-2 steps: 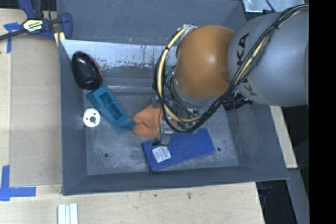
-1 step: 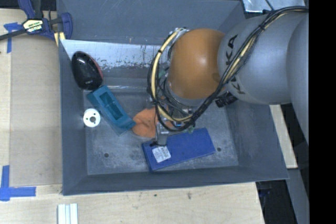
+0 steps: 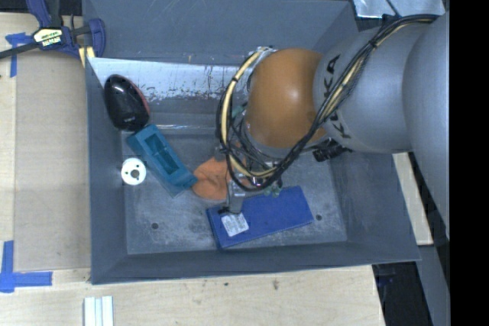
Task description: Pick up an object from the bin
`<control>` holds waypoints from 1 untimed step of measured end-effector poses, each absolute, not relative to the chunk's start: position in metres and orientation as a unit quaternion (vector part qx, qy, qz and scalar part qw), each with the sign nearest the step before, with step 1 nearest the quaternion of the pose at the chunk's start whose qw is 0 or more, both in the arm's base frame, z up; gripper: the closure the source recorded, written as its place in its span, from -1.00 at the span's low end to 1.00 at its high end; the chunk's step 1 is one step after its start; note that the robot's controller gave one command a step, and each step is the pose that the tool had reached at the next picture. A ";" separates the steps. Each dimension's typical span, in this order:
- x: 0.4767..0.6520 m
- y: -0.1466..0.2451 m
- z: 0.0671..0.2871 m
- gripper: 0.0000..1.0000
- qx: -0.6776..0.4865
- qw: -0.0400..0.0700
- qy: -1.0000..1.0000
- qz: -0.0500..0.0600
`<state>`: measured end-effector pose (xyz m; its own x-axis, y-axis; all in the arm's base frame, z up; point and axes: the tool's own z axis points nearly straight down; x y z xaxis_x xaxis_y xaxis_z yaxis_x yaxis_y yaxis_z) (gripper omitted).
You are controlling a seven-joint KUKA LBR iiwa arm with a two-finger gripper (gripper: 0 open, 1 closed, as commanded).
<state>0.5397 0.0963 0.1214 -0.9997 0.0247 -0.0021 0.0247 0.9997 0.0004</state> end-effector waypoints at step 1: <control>0.553 0.092 0.089 1.00 0.016 0.000 1.000 0.000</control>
Offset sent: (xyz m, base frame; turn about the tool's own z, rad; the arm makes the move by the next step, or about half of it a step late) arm 0.0000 0.0000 0.0000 0.0000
